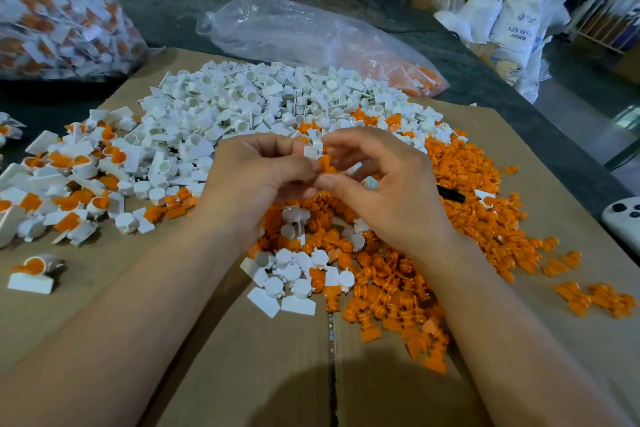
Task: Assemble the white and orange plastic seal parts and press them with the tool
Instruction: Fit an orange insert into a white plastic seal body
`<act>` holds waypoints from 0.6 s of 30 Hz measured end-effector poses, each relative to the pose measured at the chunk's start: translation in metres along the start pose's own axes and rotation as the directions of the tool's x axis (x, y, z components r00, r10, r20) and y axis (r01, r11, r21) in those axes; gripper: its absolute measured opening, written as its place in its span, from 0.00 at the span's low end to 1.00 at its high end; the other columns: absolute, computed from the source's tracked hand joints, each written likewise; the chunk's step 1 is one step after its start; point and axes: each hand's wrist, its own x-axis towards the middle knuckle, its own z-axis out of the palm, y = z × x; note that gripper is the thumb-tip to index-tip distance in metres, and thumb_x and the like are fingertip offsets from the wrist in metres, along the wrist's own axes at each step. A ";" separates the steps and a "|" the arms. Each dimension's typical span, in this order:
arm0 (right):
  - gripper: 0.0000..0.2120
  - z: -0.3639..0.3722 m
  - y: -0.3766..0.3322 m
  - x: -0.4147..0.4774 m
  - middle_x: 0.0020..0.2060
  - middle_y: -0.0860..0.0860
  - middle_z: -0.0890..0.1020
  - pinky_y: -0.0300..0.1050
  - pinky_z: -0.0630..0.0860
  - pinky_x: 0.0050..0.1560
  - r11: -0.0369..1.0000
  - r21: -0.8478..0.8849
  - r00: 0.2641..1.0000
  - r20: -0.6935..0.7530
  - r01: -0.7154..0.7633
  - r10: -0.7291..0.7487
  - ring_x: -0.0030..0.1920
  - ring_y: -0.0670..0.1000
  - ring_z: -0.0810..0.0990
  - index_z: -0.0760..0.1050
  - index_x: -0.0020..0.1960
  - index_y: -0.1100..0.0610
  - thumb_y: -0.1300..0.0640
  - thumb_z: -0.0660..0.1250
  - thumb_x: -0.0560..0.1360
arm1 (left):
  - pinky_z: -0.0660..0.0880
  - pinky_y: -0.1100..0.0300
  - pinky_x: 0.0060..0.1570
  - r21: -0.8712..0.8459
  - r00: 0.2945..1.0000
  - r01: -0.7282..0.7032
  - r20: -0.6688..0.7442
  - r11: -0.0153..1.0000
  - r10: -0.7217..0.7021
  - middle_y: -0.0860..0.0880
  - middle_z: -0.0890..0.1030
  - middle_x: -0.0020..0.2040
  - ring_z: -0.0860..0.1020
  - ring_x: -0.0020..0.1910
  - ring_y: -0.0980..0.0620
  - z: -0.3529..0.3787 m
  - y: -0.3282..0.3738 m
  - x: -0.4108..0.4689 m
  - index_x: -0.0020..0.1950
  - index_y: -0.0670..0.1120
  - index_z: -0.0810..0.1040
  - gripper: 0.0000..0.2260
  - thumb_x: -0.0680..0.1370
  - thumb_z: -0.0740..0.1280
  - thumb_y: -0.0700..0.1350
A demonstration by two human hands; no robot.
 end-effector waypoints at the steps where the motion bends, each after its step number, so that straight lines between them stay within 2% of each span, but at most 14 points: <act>1: 0.14 0.000 0.000 0.000 0.43 0.41 0.76 0.40 0.76 0.44 1.000 -0.008 1.000 0.003 0.025 -0.025 0.45 0.43 0.77 0.78 0.54 0.55 0.57 0.71 0.68 | 0.76 0.65 0.26 -0.001 1.000 0.017 0.006 1.000 -0.017 0.46 0.80 0.27 0.78 0.25 0.52 -0.001 0.000 0.000 0.36 0.38 0.78 0.04 0.68 0.70 0.30; 5: 0.15 0.000 0.001 0.000 0.43 0.44 0.77 0.37 0.77 0.47 0.998 0.018 0.998 -0.011 0.057 -0.057 0.44 0.44 0.78 0.78 0.54 0.57 0.59 0.71 0.68 | 0.76 0.63 0.25 0.002 0.997 0.072 0.028 0.997 -0.072 0.45 0.79 0.26 0.77 0.24 0.52 -0.002 0.002 0.000 0.34 0.39 0.78 0.05 0.66 0.70 0.31; 10: 0.14 -0.001 0.002 0.002 0.44 0.46 0.79 0.45 0.78 0.50 0.998 0.016 0.997 -0.043 0.068 -0.067 0.45 0.47 0.81 0.80 0.53 0.60 0.60 0.71 0.67 | 0.78 0.64 0.26 0.007 0.995 0.079 0.060 0.997 -0.079 0.44 0.80 0.27 0.78 0.25 0.52 -0.001 0.004 -0.001 0.27 0.43 0.81 0.11 0.66 0.70 0.31; 14: 0.14 -0.001 0.004 0.003 0.43 0.47 0.79 0.40 0.77 0.49 0.992 0.011 0.991 -0.044 0.128 -0.127 0.46 0.47 0.79 0.80 0.51 0.63 0.62 0.71 0.67 | 0.77 0.65 0.26 0.005 0.995 0.082 0.062 0.997 -0.082 0.44 0.80 0.27 0.78 0.24 0.52 0.000 0.006 -0.002 0.29 0.41 0.80 0.10 0.67 0.69 0.29; 16: 0.13 -0.001 0.005 0.003 0.43 0.48 0.80 0.40 0.77 0.50 0.989 -0.007 0.988 -0.038 0.146 -0.147 0.47 0.47 0.79 0.80 0.51 0.64 0.62 0.71 0.67 | 0.76 0.66 0.25 0.017 0.995 0.078 0.057 0.997 -0.079 0.43 0.80 0.27 0.78 0.24 0.52 0.000 0.006 -0.003 0.33 0.38 0.78 0.07 0.68 0.69 0.28; 18: 0.13 0.000 0.005 0.003 0.43 0.48 0.80 0.40 0.77 0.50 0.989 -0.008 0.989 -0.032 0.146 -0.146 0.46 0.46 0.79 0.80 0.50 0.64 0.61 0.71 0.67 | 0.77 0.65 0.26 0.030 0.995 0.075 0.057 0.997 -0.076 0.43 0.79 0.27 0.78 0.24 0.52 0.000 0.006 -0.004 0.32 0.38 0.79 0.07 0.68 0.69 0.28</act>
